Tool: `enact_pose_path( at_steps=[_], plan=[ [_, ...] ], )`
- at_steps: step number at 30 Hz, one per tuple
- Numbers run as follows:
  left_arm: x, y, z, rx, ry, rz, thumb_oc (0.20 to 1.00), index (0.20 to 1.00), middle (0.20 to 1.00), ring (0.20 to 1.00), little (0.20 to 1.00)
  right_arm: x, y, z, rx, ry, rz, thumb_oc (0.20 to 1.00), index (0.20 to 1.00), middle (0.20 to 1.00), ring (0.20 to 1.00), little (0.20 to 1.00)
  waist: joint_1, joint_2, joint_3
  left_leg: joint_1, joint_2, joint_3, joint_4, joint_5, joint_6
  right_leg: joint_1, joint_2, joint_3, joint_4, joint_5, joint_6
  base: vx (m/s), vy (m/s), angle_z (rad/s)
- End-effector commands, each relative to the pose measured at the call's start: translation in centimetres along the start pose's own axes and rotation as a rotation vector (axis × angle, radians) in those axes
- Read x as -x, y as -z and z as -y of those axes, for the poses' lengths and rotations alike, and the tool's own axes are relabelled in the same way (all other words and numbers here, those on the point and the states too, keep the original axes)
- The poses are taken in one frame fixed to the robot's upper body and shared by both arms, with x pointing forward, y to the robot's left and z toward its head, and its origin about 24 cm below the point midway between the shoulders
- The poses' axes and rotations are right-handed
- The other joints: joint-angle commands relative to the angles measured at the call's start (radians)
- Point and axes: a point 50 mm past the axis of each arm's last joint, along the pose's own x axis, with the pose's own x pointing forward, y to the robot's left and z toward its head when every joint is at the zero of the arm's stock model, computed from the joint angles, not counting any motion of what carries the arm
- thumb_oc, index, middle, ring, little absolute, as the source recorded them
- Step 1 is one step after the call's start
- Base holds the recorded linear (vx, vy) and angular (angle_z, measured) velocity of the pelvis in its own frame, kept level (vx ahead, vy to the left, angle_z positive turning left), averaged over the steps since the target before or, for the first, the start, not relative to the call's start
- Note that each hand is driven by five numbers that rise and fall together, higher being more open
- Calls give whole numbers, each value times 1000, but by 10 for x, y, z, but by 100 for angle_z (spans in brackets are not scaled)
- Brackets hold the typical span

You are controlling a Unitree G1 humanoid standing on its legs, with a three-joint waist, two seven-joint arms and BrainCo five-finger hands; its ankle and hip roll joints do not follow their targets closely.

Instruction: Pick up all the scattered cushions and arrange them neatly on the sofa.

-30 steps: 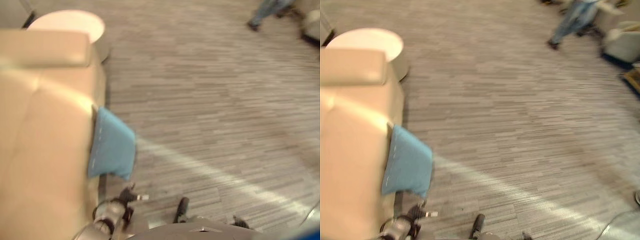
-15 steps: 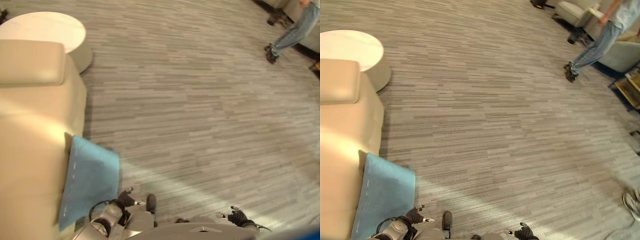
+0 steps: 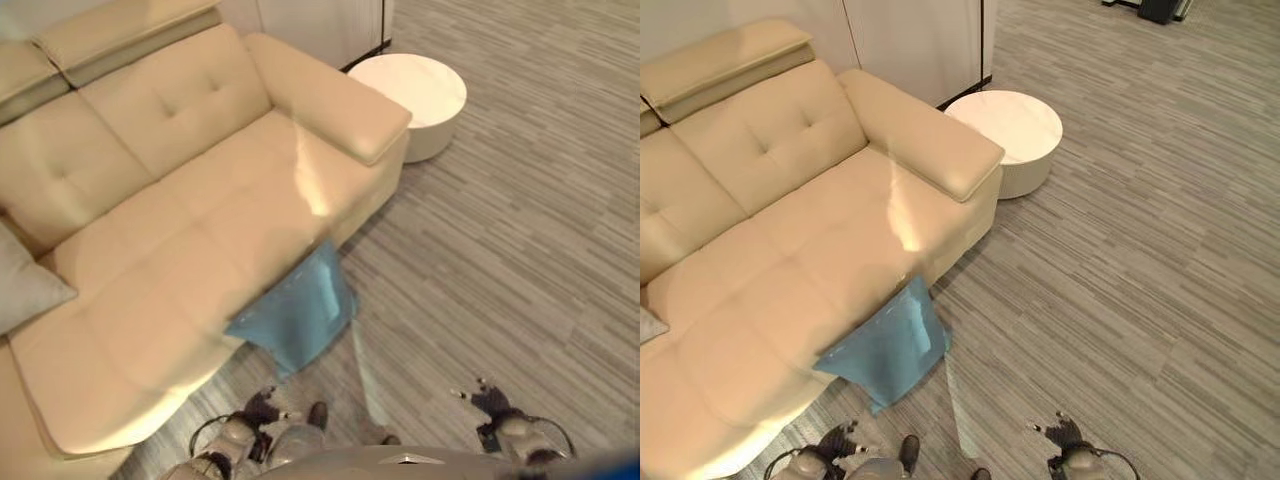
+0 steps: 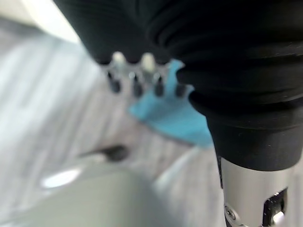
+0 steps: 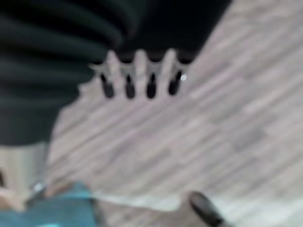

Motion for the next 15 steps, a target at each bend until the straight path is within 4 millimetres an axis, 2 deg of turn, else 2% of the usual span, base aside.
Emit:
enact_pose_path(
  at_steps=[1, 2, 4, 5, 7, 8, 11, 12, 13, 15],
  plan=[
    [-5, -20, 5, 97, -20, 29, 1000, 1000, 1000, 1000, 1000, 4, 15, 6, 19, 17, -21, 1000, 1000, 1000, 1000, 1000, 34, -18, 23, -14, -28, 75, -55, -60, -17, -37, -98, -52, -186, 142, 108, 92, -65, 66],
    [-4, -15, 4, 113, -29, 18, 1000, 1000, 1000, 1000, 1000, 3, 13, 8, 26, 26, -12, 1000, 1000, 1000, 1000, 1000, 44, -14, 20, -18, -30, 90, -47, -60, -13, -21, -103, -91, -186, 137, 108, 157, -76, 58],
    [-3, -13, 2, 159, -46, 10, 1000, 1000, 1000, 1000, 1000, 1, 3, 14, 24, 43, 18, 1000, 1000, 1000, 1000, 1000, 57, 0, 9, -11, -7, 200, -44, -69, -17, -2, -101, -158, -186, 118, 115, 126, -20, 74],
    [-3, -10, 2, 166, -46, 3, 1000, 1000, 1000, 1000, 1000, 1, 3, 12, 37, 37, 14, 1000, 1000, 1000, 1000, 1000, 75, 5, 7, -11, -7, 225, -39, -75, -13, -1, -101, -165, -186, 113, 112, 93, 44, 144],
    [1, 11, 1, 163, -39, -60, 1000, 1000, 1000, 1000, 1000, 2, 12, 9, 54, 25, -19, 1000, 1000, 1000, 1000, 1000, 84, 5, -4, 20, -27, 217, -83, -77, -5, 24, -103, -179, -186, 112, 110, 141, 89, 106],
    [2, 15, 1, 158, -37, -72, 1000, 1000, 1000, 1000, 1000, 3, 14, 8, 58, 18, -23, 1000, 1000, 1000, 1000, 1000, 80, 0, -4, 30, -35, 211, -91, -79, 0, 31, -102, -178, -186, 112, 111, 100, 161, 25],
    [4, 24, -5, 144, -42, -103, 1000, 1000, 1000, 1000, 1000, 4, 18, 2, 65, -5, -38, 1000, 1000, 1000, 1000, 1000, 59, 2, 20, 62, -49, 205, -108, -90, 27, -21, -132, -129, -19, 93, 114, 40, 161, 20],
    [4, 22, -9, 156, -58, -92, 1000, 1000, 1000, 1000, 1000, 3, 12, 1, 68, -12, -20, 1000, 1000, 1000, 1000, 1000, 52, 15, 38, 79, -55, 171, -122, -84, 39, -66, -146, -87, 98, 86, 115, 3, 139, 12],
    [3, 19, -11, 159, -66, -84, 1000, 1000, 1000, 1000, 1000, 2, 5, 1, 61, -7, 0, 1000, 1000, 1000, 1000, 1000, 50, 26, 43, 73, -59, 144, -126, -66, 52, -103, -142, -56, 144, 96, 104, 49, 102, 21],
    [3, 20, -12, 172, -76, -84, 1000, 1000, 1000, 1000, 1000, 1, 3, 2, 52, -2, 8, 1000, 1000, 1000, 1000, 1000, 62, 31, 37, 90, -69, 89, -135, -70, 53, -107, -131, -18, 141, 85, 100, 159, -19, 41]
  ],
)
